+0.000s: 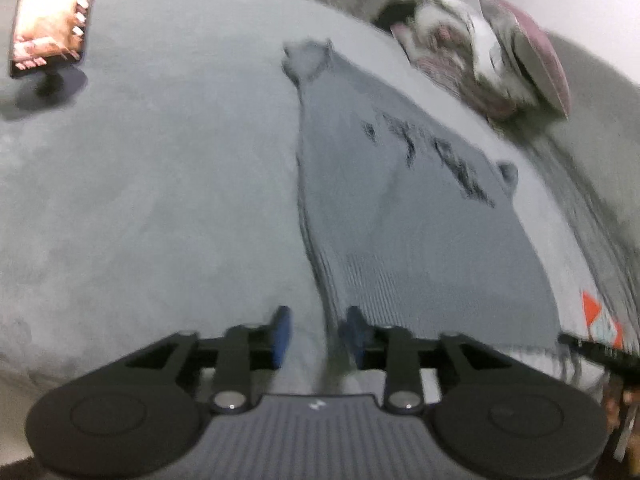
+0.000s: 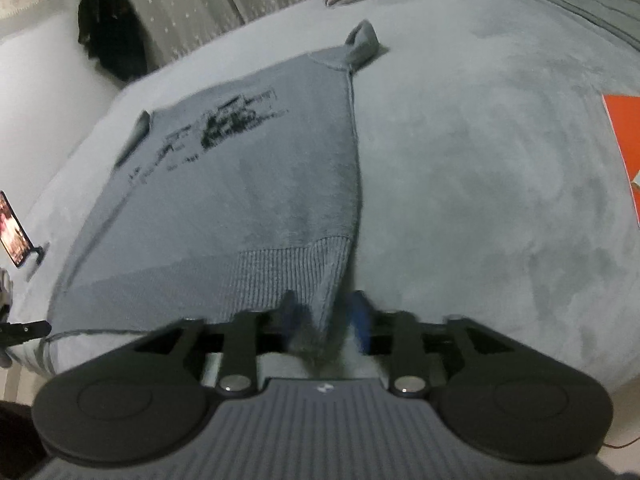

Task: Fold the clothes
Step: 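Open both tools and release the hem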

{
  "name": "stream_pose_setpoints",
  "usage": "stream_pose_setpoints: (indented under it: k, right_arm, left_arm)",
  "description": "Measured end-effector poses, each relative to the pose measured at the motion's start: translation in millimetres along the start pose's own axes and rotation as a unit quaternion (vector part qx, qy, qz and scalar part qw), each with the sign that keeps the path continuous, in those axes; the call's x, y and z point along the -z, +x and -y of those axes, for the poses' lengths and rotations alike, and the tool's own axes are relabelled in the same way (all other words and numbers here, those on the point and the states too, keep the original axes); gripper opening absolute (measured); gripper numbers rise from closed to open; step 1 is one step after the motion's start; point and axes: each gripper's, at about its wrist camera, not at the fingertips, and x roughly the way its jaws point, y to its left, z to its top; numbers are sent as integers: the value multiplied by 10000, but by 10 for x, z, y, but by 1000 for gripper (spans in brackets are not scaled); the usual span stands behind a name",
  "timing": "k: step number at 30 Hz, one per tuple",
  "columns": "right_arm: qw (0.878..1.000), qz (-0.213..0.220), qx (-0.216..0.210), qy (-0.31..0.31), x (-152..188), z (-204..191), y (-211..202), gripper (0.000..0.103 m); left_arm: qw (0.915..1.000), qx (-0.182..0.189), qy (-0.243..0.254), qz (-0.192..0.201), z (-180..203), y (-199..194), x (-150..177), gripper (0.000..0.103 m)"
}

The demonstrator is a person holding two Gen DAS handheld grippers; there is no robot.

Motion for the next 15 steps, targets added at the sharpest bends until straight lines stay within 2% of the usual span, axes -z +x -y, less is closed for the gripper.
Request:
stream_pose_setpoints:
  k: [2,6,10,13,15]
  right_arm:
    - [9993,230,226,-182,21,-85,-29,52]
    - [9917,883,814,-459,-1,-265,-70,55]
    - [9815,1478,1083,-548,-89,-466,-14,58]
    - [9738,1814,1154,-741,-148,-671,56,59]
    - [9701,1909,1204,-888,-182,-810,154,59]
  left_arm:
    - [9996,-146,-17,248,23,-21,-39,43]
    - [9966,-160,-76,799,141,-11,-127,45]
    - [9921,-207,307,1201,415,152,-187,46]
    - [9869,-274,662,1445,628,358,-241,42]
    - [9841,-255,846,1538,737,479,-272,33]
